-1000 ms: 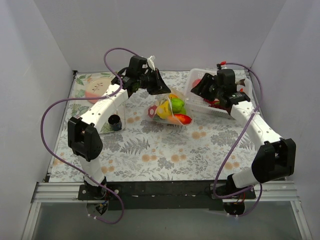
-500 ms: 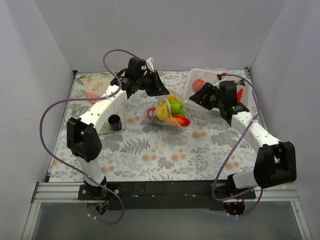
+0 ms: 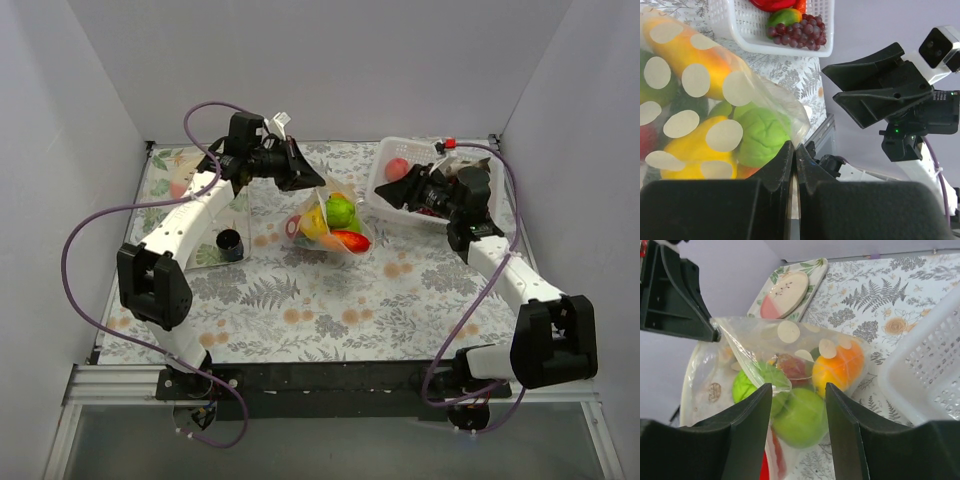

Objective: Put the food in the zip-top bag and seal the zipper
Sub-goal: Adjust the zipper food storage bag at the center of the board.

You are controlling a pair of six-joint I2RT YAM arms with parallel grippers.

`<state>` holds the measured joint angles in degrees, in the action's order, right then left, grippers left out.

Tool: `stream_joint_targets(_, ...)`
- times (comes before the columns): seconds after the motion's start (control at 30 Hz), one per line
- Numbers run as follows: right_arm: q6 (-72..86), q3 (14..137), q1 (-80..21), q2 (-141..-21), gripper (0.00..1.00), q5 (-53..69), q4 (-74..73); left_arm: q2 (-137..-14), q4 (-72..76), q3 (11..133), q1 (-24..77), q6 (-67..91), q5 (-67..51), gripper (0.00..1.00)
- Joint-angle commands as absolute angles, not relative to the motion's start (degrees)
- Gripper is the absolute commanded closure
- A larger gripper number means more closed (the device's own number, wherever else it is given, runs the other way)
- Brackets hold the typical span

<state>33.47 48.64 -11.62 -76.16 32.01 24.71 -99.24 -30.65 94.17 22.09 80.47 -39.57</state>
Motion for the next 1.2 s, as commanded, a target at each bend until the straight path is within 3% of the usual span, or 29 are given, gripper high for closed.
stream_joint_targets(0.0, 19.20, 54.39, -15.37, -74.09, 0.44, 31.75, 20.69, -93.69, -28.30, 93.43, 21.45, 82.09, -45.61, 1.00)
stream_joint_targets(0.3, -1.56, 60.55, -28.38, -74.97, 0.36, 15.75, 9.06, -93.34, -27.42, 91.50, 21.09, 82.97, -47.37, 1.00)
stream_joint_targets(0.73, -9.05, 69.60, -34.45, -85.59, 0.37, 5.10, 2.56, -93.16, -27.33, 90.62, 21.01, 82.62, -47.64, 1.00)
stream_joint_targets(0.83, -8.97, 74.61, -35.07, -88.67, 0.52, 1.94, -4.81, -93.16, -27.42, 90.62, 20.74, 82.18, -47.29, 1.00)
stream_joint_targets(0.87, -8.79, 77.84, -35.07, -89.46, 0.66, 0.28, -9.18, -93.16, -27.51, 90.62, 20.48, 81.92, -46.68, 1.00)
stream_joint_targets(0.97, -7.12, 83.56, -35.24, -91.67, 0.93, -2.37, -18.33, -93.43, -27.42, 90.79, 20.13, 81.74, -45.79, 1.00)
stream_joint_targets(1.03, -5.89, 85.59, -35.68, -92.02, 0.99, -2.11, -21.34, -94.13, -27.25, 91.05, 20.13, 81.83, -44.83, 1.00)
stream_joint_targets(1.17, -1.69, 92.53, -36.38, -92.63, 0.99, -0.53, -30.92, -96.85, -27.59, 93.07, 19.86, 81.48, -43.07, 1.00)
